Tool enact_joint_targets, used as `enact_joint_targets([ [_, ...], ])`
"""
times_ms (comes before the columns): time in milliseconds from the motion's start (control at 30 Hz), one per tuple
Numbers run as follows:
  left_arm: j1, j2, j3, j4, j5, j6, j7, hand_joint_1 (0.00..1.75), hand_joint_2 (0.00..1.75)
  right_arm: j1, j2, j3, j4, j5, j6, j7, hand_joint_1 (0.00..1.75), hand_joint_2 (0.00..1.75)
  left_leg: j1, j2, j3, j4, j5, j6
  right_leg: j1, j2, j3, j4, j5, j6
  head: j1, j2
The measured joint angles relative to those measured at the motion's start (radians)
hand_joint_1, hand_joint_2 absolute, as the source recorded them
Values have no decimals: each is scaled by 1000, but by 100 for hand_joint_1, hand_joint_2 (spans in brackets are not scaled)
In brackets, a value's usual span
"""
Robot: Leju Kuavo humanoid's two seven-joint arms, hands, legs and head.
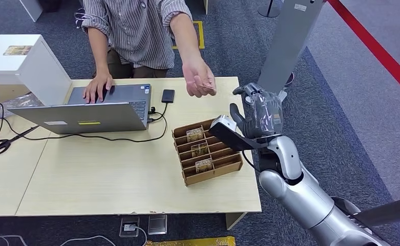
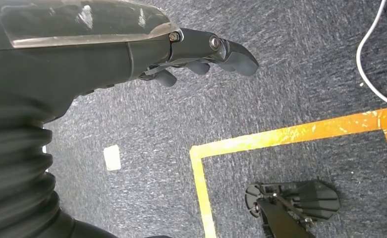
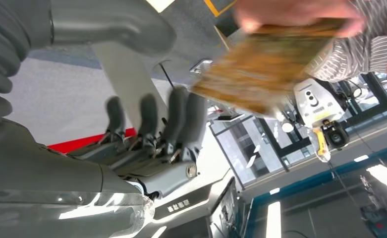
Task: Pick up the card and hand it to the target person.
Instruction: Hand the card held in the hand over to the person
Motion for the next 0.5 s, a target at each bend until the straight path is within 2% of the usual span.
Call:
enact_joint_targets([
  [33,0,0,0,0,1,0,-2,0,0,0,1,2,3,-6,-5,0,0,175,0,0,0,0,0,0,0,0,0,0,0,0,0,0],
  [133,0,0,3,0,12,0,-4,0,0,2,1,8,8,-59,-26,-15,0,175,0,0,0,0,0,0,0,0,0,0,0,0,1,0],
  [200,1,0,6,0,22,2,0,0,0,4,4,11,6,-157,-37,-46,0,175,0,0,1,0,0,0,0,0,0,0,0,0,1,0],
  [267,1,0,10,0,30,8,4,0,0,11,8,12,0,-324,-38,-95,0,175,0,0,1,0,0,0,0,0,0,0,0,0,0,0],
  [400,3,1,17,0,44,15,8,0,0,37,15,10,-31,-741,11,-181,0,175,0,0,1,0,0,0,0,0,0,0,0,0,-2,0],
  [500,6,1,21,0,50,14,5,0,0,82,11,-7,-77,-967,34,-234,0,175,0,0,1,0,0,0,0,0,0,0,0,0,-1,0],
])
